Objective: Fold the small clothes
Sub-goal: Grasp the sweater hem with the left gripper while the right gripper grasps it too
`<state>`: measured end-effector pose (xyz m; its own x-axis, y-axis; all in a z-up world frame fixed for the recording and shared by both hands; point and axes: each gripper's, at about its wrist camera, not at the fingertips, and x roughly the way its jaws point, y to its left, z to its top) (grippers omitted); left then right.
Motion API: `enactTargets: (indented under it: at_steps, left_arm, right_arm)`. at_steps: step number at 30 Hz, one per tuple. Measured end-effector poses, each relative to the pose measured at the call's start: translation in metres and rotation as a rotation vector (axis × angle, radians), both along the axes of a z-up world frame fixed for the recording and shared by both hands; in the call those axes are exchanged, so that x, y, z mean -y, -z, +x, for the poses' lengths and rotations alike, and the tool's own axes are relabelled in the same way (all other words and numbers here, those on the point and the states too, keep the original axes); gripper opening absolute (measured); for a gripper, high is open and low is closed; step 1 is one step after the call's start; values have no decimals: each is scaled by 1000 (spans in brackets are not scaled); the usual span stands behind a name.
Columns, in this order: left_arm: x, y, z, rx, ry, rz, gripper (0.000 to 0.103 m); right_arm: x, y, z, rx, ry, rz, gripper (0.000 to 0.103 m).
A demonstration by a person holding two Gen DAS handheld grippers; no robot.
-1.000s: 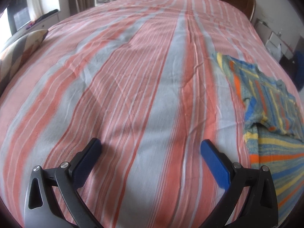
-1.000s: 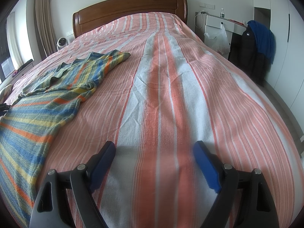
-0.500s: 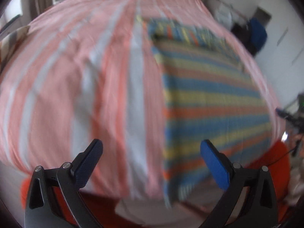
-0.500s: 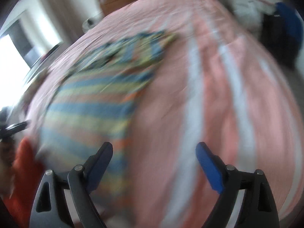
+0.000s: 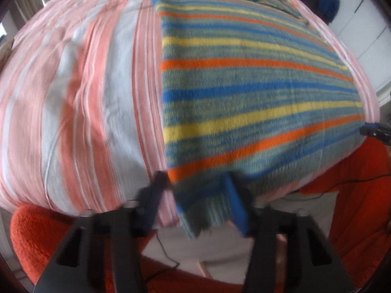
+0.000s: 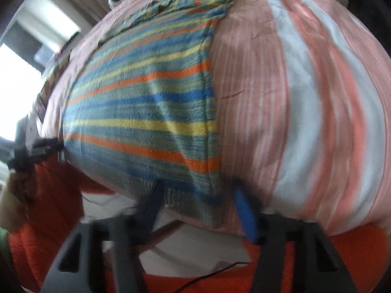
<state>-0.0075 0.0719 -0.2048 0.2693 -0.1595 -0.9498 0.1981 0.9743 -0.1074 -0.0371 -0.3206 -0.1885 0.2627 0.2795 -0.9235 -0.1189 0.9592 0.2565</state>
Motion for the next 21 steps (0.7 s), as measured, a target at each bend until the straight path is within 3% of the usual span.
enactTargets:
  at_steps: [1, 5, 11, 14, 17, 21]
  left_arm:
    - [-1, 3, -1, -23, -1, -22, 8]
    - [-12, 0, 0, -54, -45, -123, 4]
    - [-35, -52, 26, 39, -112, -379, 4]
    - [-43, -71, 68, 95, -142, -463, 4]
    - [-44, -83, 131, 175, -149, -445, 4]
    - [-54, -77, 225, 175, -204, -471, 3]
  right_arm:
    - [-5, 4, -1, -23, -20, 8, 6]
    - [-19, 1, 2, -47, -40, 63, 6]
    - [-7, -32, 34, 51, 84, 343, 6]
    - [-2, -47, 76, 129, 128, 397, 6]
    - [6, -59, 131, 219, 157, 395, 6]
    - [13, -61, 212, 282, 196, 384, 6]
